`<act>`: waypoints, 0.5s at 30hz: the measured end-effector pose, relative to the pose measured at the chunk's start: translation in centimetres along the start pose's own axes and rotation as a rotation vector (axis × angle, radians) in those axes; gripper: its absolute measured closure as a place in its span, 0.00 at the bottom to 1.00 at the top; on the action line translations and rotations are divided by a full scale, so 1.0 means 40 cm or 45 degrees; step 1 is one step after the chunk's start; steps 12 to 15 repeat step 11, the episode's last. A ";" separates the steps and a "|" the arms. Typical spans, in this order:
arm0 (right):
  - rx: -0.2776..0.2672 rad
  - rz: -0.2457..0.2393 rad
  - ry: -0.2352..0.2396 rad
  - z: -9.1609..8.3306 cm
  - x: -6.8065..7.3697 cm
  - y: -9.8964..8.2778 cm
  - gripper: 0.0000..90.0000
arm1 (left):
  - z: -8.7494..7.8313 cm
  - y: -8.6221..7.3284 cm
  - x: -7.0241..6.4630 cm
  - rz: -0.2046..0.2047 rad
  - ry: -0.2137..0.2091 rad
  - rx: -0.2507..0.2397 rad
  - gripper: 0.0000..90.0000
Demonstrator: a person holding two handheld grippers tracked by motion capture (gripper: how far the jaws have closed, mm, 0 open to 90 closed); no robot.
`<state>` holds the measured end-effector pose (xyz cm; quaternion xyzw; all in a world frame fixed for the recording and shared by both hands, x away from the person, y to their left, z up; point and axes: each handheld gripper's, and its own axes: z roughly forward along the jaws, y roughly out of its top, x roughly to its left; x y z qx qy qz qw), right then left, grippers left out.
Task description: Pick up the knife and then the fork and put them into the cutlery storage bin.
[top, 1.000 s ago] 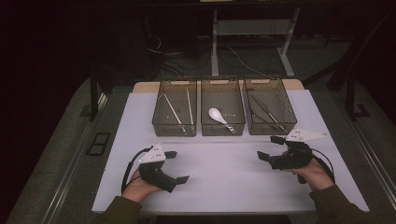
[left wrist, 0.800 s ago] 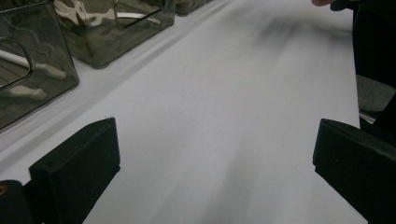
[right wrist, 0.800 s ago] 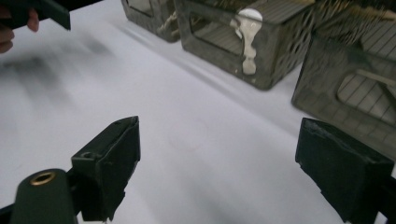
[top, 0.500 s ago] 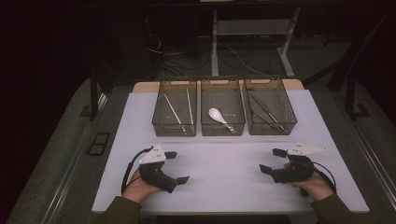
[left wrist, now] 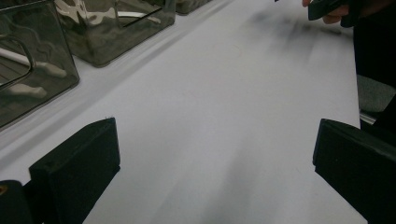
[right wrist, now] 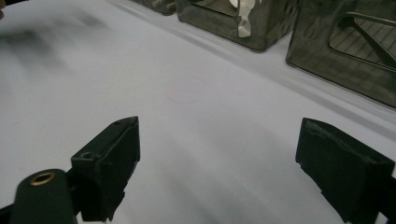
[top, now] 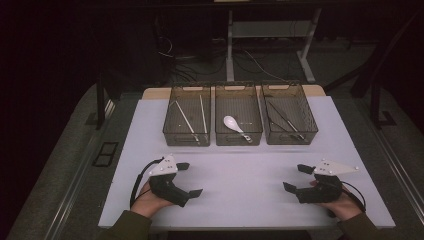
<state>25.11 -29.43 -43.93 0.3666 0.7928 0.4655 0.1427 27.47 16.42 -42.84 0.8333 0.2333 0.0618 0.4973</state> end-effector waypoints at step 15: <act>-0.023 0.001 -0.009 -0.006 -0.005 0.003 0.14 | 0.000 0.000 0.001 -0.003 0.003 0.002 0.00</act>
